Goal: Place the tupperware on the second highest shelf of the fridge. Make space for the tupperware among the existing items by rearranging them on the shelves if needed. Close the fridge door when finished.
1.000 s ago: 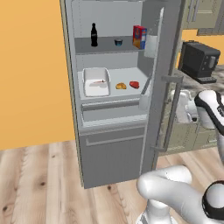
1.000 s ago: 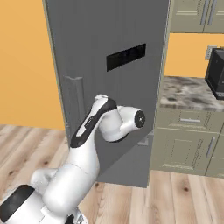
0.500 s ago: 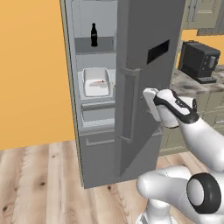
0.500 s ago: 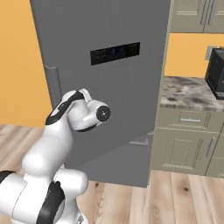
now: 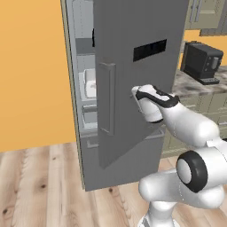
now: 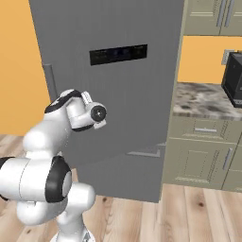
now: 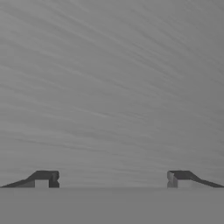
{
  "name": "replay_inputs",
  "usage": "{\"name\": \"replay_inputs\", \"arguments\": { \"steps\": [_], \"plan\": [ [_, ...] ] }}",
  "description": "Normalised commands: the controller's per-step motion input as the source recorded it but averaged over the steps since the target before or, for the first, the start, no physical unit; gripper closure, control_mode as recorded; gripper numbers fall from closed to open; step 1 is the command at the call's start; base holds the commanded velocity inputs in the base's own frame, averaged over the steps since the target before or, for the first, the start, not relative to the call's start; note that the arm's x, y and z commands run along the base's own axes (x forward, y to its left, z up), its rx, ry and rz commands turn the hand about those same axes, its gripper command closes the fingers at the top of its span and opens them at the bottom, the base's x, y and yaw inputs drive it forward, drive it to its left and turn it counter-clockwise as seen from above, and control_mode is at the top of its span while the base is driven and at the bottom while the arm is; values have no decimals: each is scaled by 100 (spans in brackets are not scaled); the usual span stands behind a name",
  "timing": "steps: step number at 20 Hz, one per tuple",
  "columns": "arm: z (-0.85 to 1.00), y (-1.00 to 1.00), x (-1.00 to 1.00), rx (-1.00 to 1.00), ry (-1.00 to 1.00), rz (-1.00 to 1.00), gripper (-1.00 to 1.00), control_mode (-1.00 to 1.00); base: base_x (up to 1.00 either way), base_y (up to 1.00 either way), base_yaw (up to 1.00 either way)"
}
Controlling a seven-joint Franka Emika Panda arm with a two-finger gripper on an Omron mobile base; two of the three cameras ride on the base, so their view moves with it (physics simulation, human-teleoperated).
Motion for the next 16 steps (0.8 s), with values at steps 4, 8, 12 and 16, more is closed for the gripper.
{"name": "replay_inputs", "arguments": {
  "steps": [4, 8, 12, 16],
  "plan": [
    [16, 51, 48, -6, 0, -15, -100, -100, 0, 0, 0],
    [32, 38, 43, -6, 0, -23, -100, -100, 0, 0, 0],
    [50, 4, 52, 0, 2, -24, -100, -100, 0, 0, 0],
    [51, 0, 57, 0, 2, -23, -100, -100, 0, 0, 0]
  ]
}}
